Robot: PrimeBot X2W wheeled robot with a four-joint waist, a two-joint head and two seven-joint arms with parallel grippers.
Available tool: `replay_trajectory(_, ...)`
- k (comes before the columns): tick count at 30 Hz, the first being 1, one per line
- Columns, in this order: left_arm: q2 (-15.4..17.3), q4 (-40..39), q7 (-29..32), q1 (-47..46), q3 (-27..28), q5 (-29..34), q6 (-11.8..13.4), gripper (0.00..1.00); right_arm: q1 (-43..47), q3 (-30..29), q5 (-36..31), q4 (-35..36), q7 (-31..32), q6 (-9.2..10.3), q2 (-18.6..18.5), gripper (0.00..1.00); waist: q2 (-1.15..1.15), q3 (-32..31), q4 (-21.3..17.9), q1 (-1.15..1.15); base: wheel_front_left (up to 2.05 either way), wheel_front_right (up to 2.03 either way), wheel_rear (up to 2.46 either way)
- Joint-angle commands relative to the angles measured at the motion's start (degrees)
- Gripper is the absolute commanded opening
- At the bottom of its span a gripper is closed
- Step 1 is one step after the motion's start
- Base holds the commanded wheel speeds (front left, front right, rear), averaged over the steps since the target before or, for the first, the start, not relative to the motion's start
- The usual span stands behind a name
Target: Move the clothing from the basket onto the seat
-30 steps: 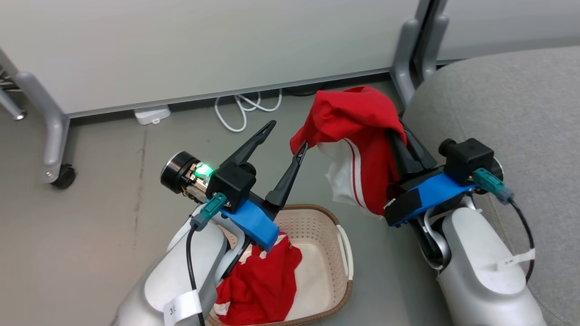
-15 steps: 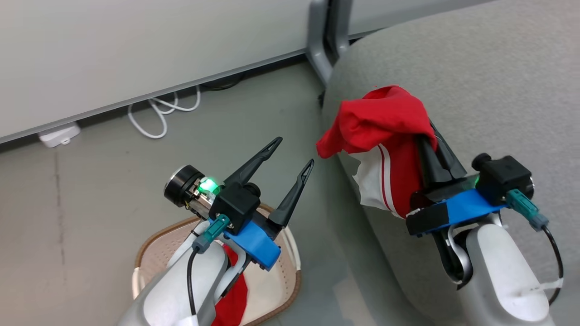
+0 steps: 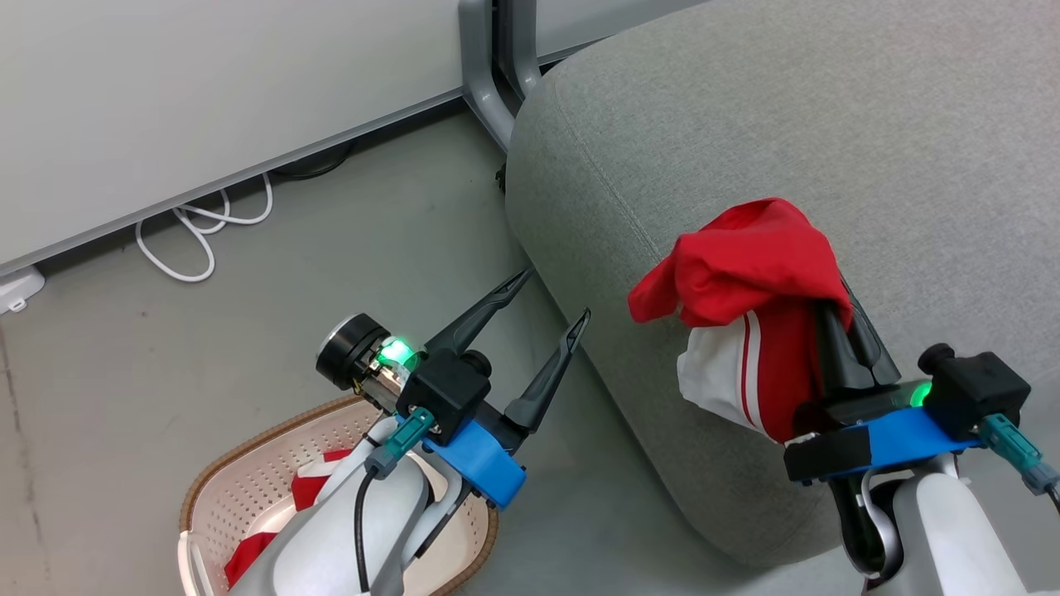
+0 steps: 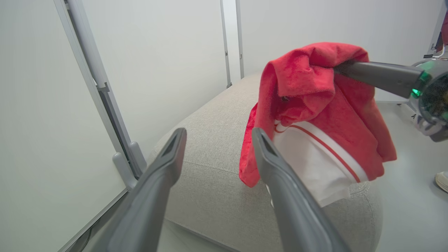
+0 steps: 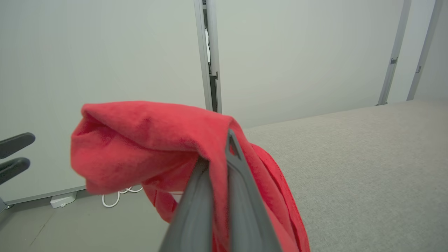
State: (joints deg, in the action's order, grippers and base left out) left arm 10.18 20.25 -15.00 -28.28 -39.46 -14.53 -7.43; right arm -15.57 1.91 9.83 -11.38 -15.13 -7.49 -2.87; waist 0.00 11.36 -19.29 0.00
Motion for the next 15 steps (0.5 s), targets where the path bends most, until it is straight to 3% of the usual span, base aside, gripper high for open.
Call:
replay_trajectory(1, 0.0, -0.1, -0.3, 0.5, 0.2, 0.4, -0.1, 1.00, 1.0, -0.2, 0.6, 0.5, 0.0, -0.01, 0.0, 0.00, 0.00, -0.1, -0.2, 0.00, 0.00, 0.00, 0.00)
replay_trajectory(8, 0.1, 0.0, -0.3, -0.1, -0.1, 0.4, -0.1, 1.00, 0.7, -1.0, 1.1, 1.4, 0.0, -0.01, 0.0, 0.00, 0.00, 0.0, -0.1, 0.00, 0.00, 0.00, 0.00)
replay_trajectory(15, 0.7, -1.1, -0.3, -2.3, 0.2, 1.0, -0.1, 1.00, -5.4, -2.6, -0.7, 3.4, 0.0, -0.01, 0.0, 0.00, 0.00, 3.4, 0.9, 0.00, 0.00, 0.00, 0.00)
